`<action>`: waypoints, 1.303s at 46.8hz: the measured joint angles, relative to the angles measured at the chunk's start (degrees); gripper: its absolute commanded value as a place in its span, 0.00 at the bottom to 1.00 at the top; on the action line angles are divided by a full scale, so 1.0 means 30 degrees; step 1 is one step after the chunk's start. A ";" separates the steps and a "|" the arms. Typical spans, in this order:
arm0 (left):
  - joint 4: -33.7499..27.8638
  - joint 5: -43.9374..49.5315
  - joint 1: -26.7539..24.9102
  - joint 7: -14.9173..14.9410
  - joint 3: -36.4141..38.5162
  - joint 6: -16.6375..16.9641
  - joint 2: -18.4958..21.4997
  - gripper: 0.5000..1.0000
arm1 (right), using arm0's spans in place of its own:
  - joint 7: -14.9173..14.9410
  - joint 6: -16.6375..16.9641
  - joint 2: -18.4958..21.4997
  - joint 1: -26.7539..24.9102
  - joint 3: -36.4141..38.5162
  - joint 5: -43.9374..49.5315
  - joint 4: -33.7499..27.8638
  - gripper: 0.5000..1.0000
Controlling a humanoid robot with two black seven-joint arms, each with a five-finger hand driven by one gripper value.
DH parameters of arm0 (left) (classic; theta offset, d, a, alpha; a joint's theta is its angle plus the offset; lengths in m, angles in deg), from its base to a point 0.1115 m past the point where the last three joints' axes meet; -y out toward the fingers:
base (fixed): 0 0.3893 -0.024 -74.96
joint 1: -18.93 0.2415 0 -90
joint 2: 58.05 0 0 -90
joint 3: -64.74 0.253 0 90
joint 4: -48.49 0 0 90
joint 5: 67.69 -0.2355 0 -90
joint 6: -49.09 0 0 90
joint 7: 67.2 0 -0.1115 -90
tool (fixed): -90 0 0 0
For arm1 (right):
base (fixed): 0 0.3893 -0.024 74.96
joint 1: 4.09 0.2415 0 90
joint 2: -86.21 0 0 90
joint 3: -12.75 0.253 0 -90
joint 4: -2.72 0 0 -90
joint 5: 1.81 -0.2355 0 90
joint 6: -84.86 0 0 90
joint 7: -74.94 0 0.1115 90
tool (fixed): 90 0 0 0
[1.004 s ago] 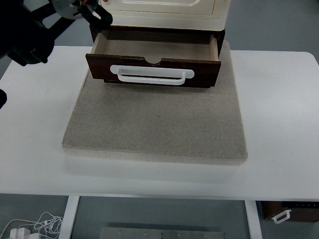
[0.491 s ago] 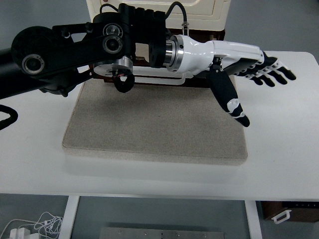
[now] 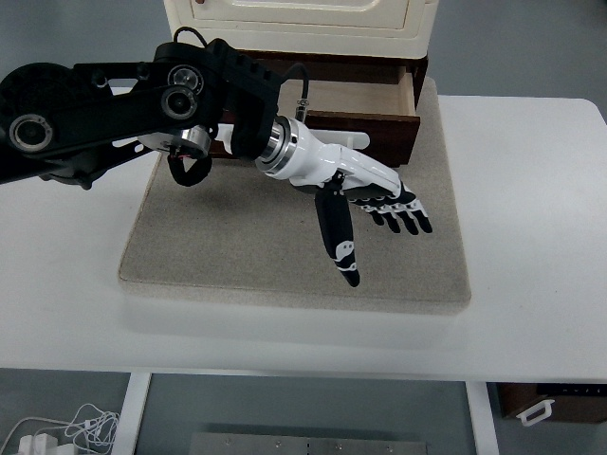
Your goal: Close the drawer under the combination cabinet
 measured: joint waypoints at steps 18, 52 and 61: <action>0.0925 0.0003 0.0025 0.2884 0.0456 -0.0535 0.0700 0.99 | -0.0003 0.0000 0.0000 -0.0002 -0.0001 0.0000 0.0000 0.90; 0.3468 0.0286 0.0183 0.3665 0.0434 -0.0439 0.0455 0.99 | -0.0006 0.0000 0.0000 -0.0003 -0.0001 0.0000 0.0000 0.90; 0.3918 0.0278 0.0184 0.3664 0.0416 -0.0464 0.0448 0.99 | -0.0004 0.0000 0.0000 -0.0002 0.0000 0.0000 0.0000 0.90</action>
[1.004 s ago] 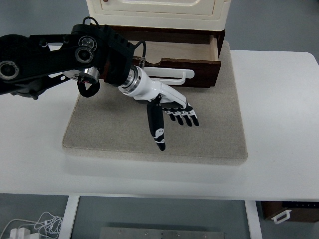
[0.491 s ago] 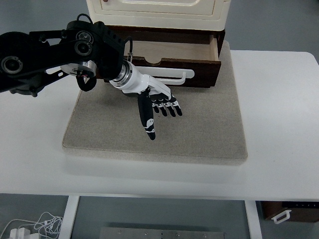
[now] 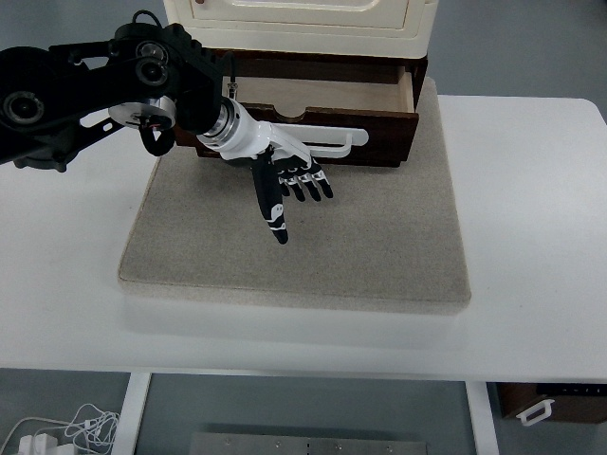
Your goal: Close the drawer under the combination cabinet
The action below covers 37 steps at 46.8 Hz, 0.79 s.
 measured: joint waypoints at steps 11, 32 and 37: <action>0.0509 -0.0024 -0.0200 0.0000 -0.0172 -0.0026 -0.0040 0.99 | 0.0000 0.0000 0.0000 0.0000 0.0000 0.0000 0.0000 0.90; 0.1662 -0.0307 -0.0265 -0.0005 -0.0254 -0.0003 -0.0447 0.99 | 0.0000 0.0000 0.0000 0.0000 0.0000 0.0000 0.0000 0.90; 0.1865 -0.0465 -0.0262 -0.0005 -0.0254 -0.0002 -0.0476 0.99 | 0.0012 0.0000 0.0000 0.0000 0.0000 0.0000 0.0000 0.90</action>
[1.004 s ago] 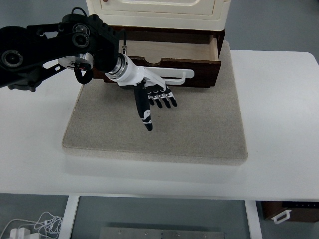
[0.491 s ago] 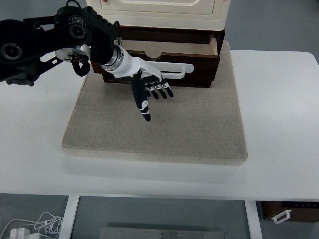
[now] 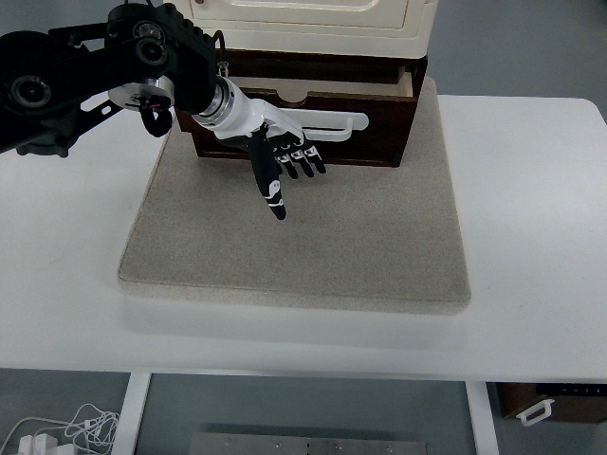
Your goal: Close the drawer under the combination cabinet
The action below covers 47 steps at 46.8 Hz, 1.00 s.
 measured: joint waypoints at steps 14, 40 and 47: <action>0.0527 -0.0119 0.0044 0.0003 0.0000 0.0058 -0.0230 0.99 | -0.0012 0.0000 0.0000 0.0000 0.0000 0.0000 0.0000 0.90; 0.1684 -0.0846 0.0053 -0.0058 -0.0088 0.0576 -0.0234 0.98 | -0.0011 0.0000 0.0000 0.0000 0.0000 0.0000 0.0000 0.90; 0.2259 -0.0910 0.0085 -0.0087 -0.0088 0.0650 -0.0235 0.98 | -0.0011 0.0000 0.0000 0.0000 0.0000 0.0000 0.0000 0.90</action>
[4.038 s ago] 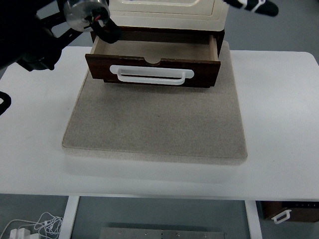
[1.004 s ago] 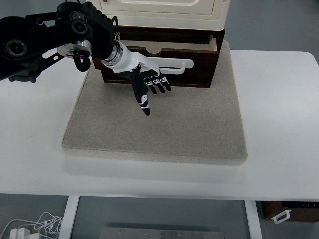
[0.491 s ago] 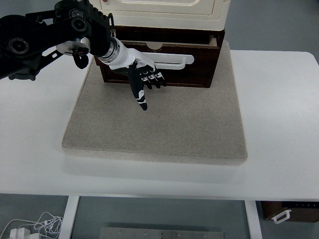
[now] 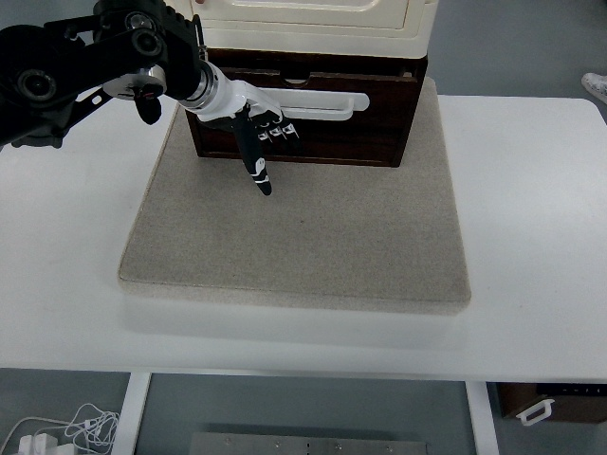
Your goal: Close the drawer under the combination cabinet
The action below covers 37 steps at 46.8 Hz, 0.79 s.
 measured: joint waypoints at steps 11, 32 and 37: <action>0.0631 0.0000 0.0109 -0.0196 -0.0009 0.0026 -0.0008 0.97 | -0.0001 0.0000 0.0000 0.0000 0.0000 0.0000 0.0000 0.90; 0.1449 0.0058 0.0113 -0.0601 -0.0085 0.0111 -0.0001 0.97 | 0.0007 0.0000 0.0000 -0.0001 0.0000 0.0000 0.0000 0.90; 0.1498 0.0060 0.0139 -0.0691 -0.0085 0.0132 0.0000 0.97 | 0.0007 0.0000 0.0000 -0.0001 0.0000 0.0000 0.0000 0.90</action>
